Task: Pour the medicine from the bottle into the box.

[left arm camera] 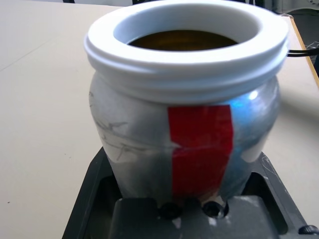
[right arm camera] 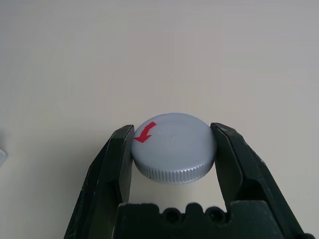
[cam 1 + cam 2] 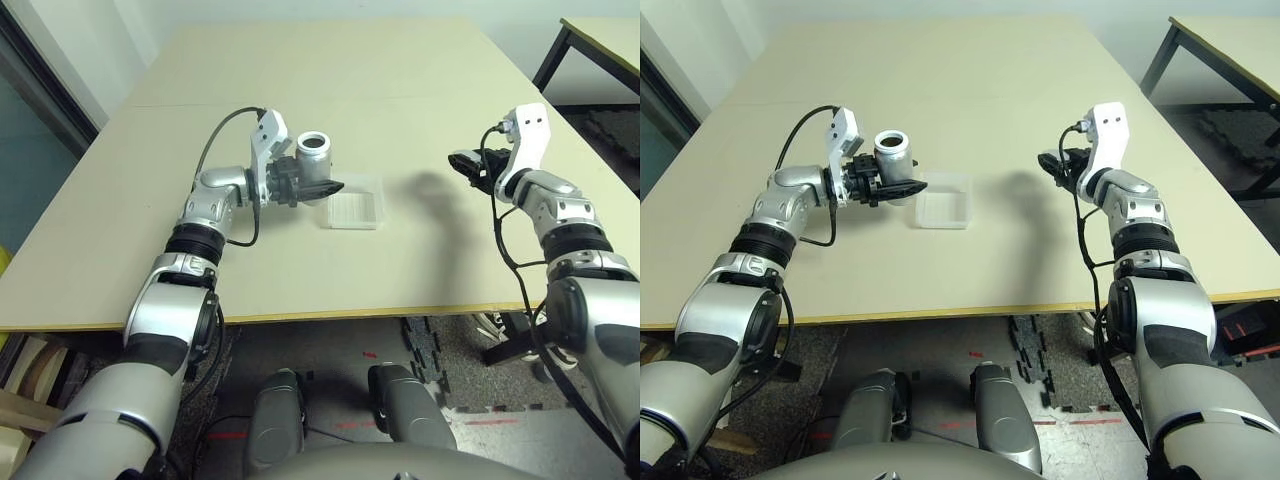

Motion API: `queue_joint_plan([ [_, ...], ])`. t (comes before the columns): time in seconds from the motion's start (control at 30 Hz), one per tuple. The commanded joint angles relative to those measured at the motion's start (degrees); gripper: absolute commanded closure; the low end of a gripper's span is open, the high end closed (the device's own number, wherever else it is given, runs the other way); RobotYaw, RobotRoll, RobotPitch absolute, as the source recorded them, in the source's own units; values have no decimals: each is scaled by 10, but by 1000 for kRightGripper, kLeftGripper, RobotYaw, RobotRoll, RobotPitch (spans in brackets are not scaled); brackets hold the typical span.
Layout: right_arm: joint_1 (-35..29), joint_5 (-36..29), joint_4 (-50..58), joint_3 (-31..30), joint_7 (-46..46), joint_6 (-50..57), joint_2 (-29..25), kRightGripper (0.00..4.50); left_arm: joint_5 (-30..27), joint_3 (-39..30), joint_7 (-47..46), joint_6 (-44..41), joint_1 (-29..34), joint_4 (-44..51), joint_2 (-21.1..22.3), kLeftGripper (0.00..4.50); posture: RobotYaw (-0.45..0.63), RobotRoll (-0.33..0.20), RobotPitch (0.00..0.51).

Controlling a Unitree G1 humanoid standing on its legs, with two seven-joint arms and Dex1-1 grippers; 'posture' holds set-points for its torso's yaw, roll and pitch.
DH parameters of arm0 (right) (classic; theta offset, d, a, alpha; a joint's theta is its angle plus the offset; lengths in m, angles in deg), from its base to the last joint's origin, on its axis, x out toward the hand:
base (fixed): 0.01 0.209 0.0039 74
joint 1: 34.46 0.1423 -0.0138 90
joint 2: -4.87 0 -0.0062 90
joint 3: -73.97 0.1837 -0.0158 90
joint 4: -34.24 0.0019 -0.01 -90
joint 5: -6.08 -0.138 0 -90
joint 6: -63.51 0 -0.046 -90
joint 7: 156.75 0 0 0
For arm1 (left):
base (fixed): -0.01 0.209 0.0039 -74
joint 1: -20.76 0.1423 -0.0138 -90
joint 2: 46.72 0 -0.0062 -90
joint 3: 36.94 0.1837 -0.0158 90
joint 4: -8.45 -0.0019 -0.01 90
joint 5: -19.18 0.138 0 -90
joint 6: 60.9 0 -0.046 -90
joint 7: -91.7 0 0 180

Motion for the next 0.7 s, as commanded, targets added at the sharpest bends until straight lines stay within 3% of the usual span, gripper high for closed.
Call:
queue_joint_plan([
  [0.03,-3,11,-14,-8,2,-6,2,1937,9,-3,-3,5,-9,-10,6,1784,-210,0,59],
  [0.13,-3,13,-17,-11,6,-5,5,1937,10,-3,-4,5,-8,-10,8,1784,-201,0,61],
  [0.17,-3,14,-19,-11,5,-6,6,1196,10,-3,-4,5,-9,-10,9,1784,-201,0,61],
  [0.3,-3,14,-22,-11,7,-6,11,0,10,-3,-5,5,-9,-11,9,1784,-201,0,61],
  [0.57,1,8,-17,-6,22,-15,10,0,14,-1,-8,10,-12,-17,12,1784,-201,0,61],
  [0.7,10,10,-1,-16,76,-14,-2,0,26,1,-19,20,-27,-32,16,1784,-205,0,60],
])
